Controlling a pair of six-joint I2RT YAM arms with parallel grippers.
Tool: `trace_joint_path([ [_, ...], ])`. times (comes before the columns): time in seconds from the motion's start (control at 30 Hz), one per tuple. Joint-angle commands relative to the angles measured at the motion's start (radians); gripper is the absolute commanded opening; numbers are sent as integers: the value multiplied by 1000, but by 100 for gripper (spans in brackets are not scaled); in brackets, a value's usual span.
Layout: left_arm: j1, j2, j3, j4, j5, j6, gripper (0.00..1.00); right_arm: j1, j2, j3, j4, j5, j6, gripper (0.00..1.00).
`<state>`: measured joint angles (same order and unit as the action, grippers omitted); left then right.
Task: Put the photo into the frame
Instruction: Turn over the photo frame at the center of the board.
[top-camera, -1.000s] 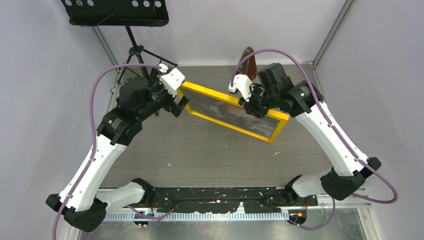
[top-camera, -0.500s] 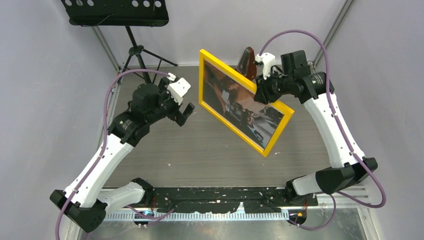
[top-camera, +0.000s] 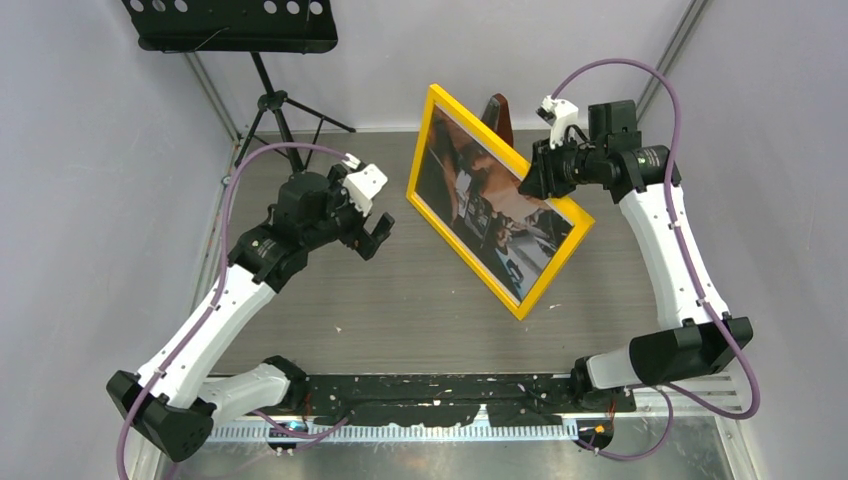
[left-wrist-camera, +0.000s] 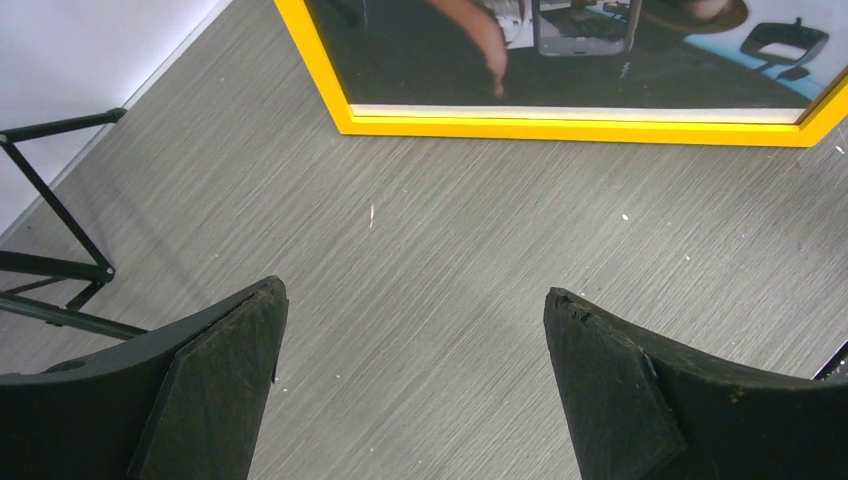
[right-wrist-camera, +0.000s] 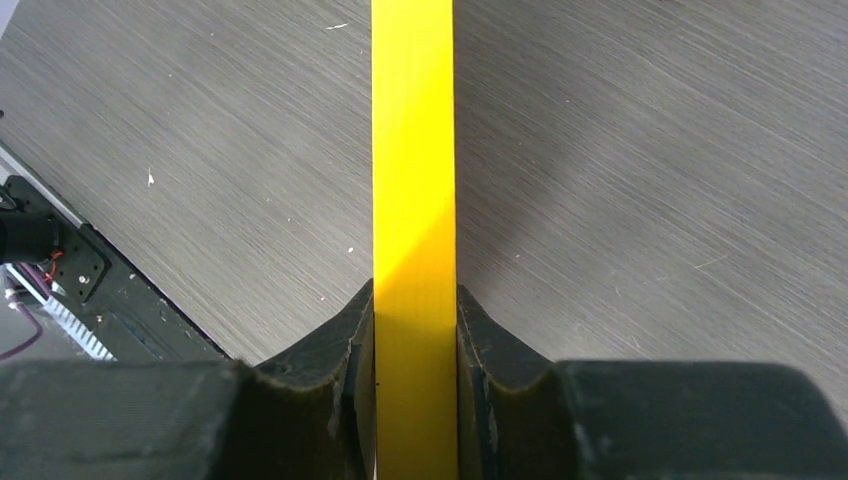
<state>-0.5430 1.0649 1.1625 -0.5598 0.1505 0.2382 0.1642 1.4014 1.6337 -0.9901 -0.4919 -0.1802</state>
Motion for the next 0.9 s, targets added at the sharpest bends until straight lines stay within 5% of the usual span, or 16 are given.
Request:
trace_joint_path([
  [0.0,3,0,-10,57,25,-20,100,-26,26,38,6,-63,44,6],
  [0.4,4,30,-55,90,64,-44,100,-197,15,-149,118,-278,145,6],
  [0.87,4,174,-163,176,62,-186,100,-278,-213,-887,842,-344,460,6],
])
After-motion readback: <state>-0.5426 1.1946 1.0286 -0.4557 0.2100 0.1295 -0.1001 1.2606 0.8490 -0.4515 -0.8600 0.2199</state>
